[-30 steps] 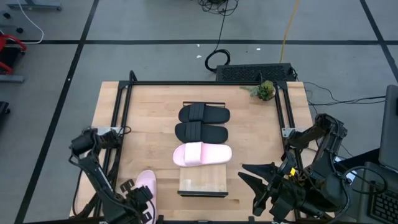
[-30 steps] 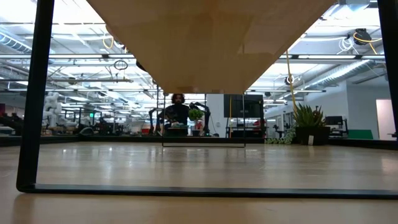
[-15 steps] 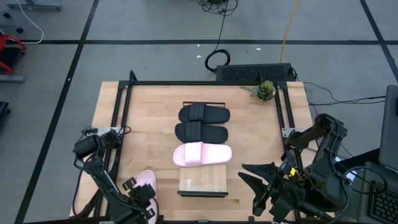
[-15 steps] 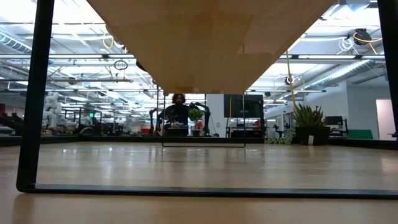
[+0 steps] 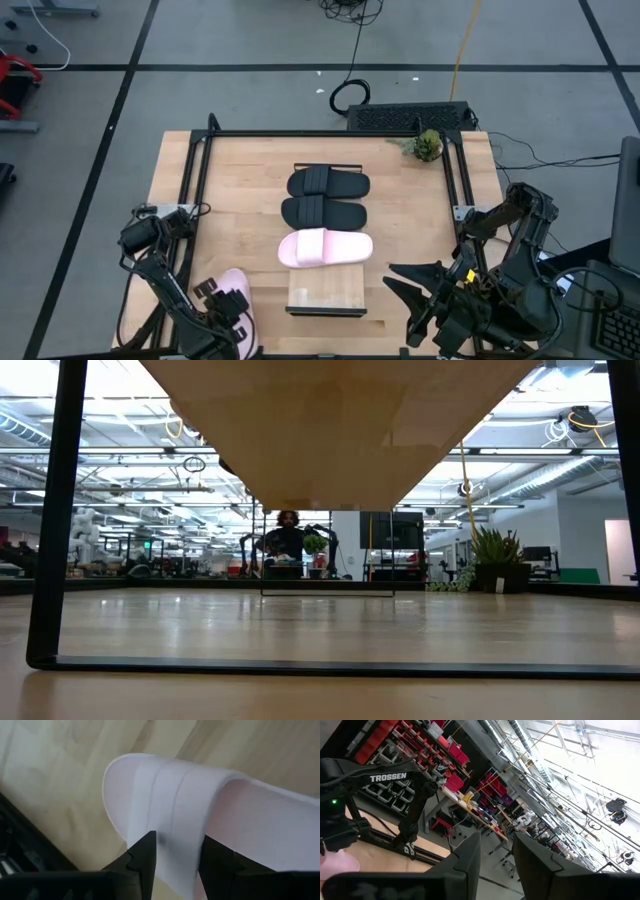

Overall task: Pick and place slides into the shelf
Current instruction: Put the pink slide on the shelf

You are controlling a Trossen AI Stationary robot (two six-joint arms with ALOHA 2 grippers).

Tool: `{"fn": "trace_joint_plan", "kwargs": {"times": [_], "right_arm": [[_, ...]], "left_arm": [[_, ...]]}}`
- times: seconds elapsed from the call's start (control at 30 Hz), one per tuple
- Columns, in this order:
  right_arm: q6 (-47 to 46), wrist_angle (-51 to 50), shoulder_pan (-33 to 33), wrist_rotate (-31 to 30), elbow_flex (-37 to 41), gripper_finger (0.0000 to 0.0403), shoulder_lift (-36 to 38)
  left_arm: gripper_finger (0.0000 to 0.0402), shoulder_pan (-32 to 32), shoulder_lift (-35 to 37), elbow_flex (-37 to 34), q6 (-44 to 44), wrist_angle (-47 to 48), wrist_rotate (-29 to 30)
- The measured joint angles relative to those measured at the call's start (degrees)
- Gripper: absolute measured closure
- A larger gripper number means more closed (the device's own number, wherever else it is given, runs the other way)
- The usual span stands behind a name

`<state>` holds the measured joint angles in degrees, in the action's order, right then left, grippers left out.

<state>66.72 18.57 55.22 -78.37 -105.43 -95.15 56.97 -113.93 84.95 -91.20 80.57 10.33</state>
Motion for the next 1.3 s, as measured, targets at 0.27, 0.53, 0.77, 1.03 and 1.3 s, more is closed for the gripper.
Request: {"fn": "trace_joint_plan", "kwargs": {"times": [0.27,0.53,0.77,1.03,1.3], "right_arm": [[0.0,0.0,0.0,0.0,0.0,0.0296,0.0],[0.0,0.0,0.0,0.0,0.0,0.0296,0.0],[0.0,0.0,0.0,0.0,0.0,0.0296,0.0],[0.0,0.0,0.0,-0.1,0.0,0.0296,0.0],[0.0,0.0,0.0,-0.1,0.0,0.0296,0.0]], "left_arm": [[0.0271,0.0,0.0,-0.1,0.0,0.9,0.6],[0.0366,-0.6,0.0,-3.1,-2.0,-2.8,0.4],[0.0396,-1.1,0.1,-4.4,-3.9,-4.3,0.2],[0.0399,-1.1,-0.1,-1.1,-5.0,3.1,-0.3],[0.0401,-1.1,2.8,0.0,-7.7,8.7,1.1]]}}
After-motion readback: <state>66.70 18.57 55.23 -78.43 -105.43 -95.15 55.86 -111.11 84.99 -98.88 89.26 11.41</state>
